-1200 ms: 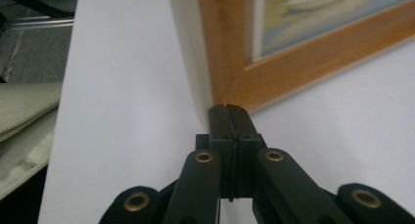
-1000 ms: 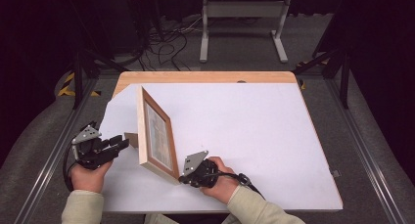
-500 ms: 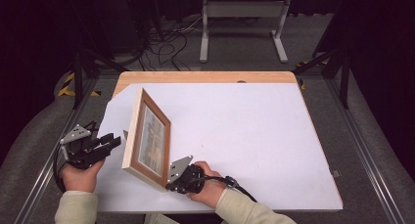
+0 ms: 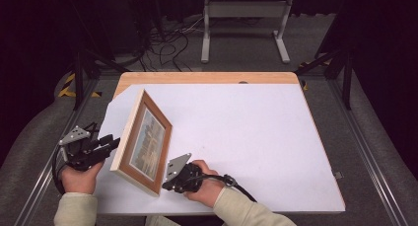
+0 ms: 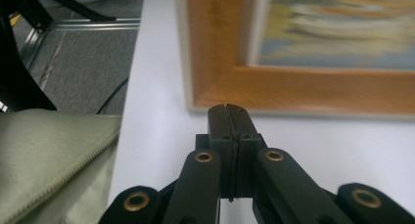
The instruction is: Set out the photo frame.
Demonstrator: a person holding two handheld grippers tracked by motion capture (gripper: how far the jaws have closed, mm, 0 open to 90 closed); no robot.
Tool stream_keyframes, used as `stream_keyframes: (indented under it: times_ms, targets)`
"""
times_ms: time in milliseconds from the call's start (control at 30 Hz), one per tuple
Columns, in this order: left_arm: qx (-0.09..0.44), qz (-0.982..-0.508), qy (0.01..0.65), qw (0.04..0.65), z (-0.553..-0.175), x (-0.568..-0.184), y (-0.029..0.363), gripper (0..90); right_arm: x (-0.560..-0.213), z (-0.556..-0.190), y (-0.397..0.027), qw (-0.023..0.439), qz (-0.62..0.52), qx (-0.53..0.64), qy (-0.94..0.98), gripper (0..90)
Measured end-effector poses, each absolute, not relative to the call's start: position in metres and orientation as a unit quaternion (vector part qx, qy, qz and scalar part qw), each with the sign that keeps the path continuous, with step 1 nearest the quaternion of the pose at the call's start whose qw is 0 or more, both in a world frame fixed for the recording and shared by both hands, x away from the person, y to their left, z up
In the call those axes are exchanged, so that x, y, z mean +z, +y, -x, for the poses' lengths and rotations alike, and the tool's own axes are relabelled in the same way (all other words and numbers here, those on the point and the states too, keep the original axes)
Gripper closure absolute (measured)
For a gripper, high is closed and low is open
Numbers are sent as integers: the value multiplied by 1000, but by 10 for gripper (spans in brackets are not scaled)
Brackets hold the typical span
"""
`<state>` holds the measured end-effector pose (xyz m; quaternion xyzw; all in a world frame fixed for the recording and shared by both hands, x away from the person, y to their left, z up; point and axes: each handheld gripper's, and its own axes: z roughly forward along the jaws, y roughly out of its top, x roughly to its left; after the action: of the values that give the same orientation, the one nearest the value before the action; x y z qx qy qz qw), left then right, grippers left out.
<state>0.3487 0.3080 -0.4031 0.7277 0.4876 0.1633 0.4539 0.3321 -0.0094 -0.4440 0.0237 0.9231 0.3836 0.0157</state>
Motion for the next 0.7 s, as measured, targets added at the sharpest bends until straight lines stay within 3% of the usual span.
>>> stream_keyframes:
  times_ms: [300, 700]
  targets:
    - [169, -747, 479, 430, -345, -384, 309, 487, -429, -347, -83, 49, -84, 391, 915, 900]
    - [141, -756, 479, 422, -341, -364, 304, 447, -423, -365, -170, 94, -170, 402, 895, 884]
